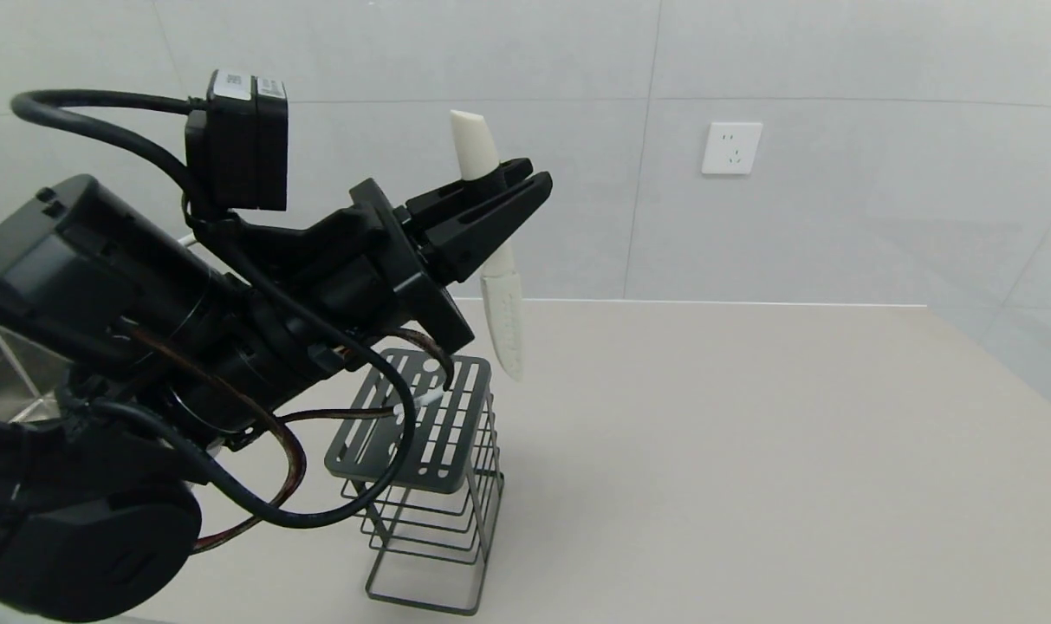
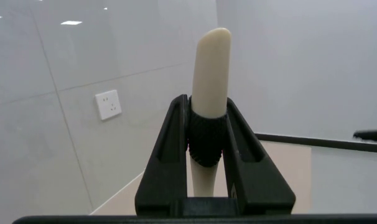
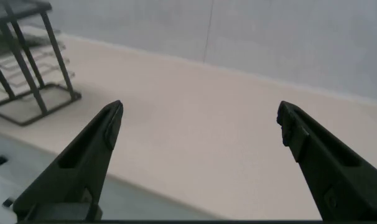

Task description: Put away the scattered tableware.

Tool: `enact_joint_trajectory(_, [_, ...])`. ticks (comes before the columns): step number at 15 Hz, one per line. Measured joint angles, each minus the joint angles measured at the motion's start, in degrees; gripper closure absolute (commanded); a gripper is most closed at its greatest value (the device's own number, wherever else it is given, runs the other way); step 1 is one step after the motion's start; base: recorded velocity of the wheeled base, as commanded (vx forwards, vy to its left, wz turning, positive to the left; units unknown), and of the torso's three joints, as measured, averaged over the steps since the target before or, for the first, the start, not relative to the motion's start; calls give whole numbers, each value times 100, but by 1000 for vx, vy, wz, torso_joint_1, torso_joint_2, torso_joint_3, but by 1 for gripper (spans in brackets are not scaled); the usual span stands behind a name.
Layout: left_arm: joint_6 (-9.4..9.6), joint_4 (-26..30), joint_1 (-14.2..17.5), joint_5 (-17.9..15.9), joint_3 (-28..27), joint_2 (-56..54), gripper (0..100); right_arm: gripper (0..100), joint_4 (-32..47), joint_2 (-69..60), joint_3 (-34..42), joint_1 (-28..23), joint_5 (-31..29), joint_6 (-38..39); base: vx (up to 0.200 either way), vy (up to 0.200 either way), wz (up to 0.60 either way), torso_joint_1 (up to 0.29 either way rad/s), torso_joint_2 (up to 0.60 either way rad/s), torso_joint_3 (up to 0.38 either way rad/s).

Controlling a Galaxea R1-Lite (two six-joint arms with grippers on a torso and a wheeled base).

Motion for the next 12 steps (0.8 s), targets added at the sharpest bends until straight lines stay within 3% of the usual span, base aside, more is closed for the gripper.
enact_joint_trajectory(3, [-9,137,-17,496,-44,-79,100,0,27,-50,0,-6,-433,112,0,0,0,0,0,0])
enact_joint_trajectory(5, [-9,172,-9,1070,-44,-74,100,0,271,-55,0,-6,-1287,158,0,0,0,0,0,0])
enact_joint_trajectory(7, [38,361,13,1569,-48,-88,100,0,388,-62,-7,-9,-1517,489,0,0,0,0,0,0])
enact_joint_trajectory(12, [478,1112,-10,2259,-260,-271,100,0,384,-66,-18,-6,-1525,516,0,0,0,0,0,0])
